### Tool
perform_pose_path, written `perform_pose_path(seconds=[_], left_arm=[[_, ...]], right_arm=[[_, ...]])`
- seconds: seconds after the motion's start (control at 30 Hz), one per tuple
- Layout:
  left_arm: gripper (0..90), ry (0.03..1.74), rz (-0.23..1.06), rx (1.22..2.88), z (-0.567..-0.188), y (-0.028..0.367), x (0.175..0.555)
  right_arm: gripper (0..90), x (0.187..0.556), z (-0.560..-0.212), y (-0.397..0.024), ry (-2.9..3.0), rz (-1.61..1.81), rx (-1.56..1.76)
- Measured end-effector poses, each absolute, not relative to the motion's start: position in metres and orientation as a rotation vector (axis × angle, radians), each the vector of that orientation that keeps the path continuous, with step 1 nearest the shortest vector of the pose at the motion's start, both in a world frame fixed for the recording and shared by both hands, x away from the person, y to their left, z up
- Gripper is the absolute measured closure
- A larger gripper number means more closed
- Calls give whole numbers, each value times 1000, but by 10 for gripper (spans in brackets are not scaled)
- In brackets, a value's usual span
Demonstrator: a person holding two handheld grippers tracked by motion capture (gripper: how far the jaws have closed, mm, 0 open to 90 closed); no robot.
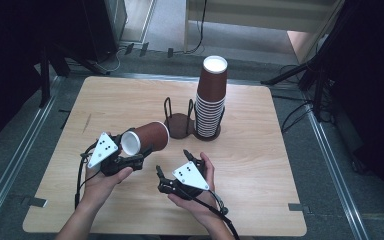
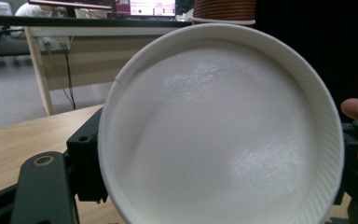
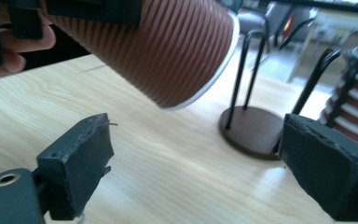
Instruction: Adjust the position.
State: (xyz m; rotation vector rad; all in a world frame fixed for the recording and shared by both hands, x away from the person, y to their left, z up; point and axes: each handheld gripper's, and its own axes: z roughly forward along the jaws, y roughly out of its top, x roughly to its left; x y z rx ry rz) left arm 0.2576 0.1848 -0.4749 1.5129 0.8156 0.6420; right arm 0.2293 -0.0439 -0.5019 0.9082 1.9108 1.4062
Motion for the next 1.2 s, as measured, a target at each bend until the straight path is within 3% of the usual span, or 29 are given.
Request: perform_pose_path(seconds=[0.4, 0.63, 1.2], left_arm=[[205, 843, 660, 1463, -477, 188, 260], [205, 842, 667, 1434, -478, 188, 260], [206, 840, 668, 1400, -482, 188, 261]], right_arm=[[3, 237, -495, -54, 1860, 1635, 1212], [34, 242, -492, -52, 1771, 1733, 1360], [0, 246, -488, -44, 1576, 1921, 1741]])
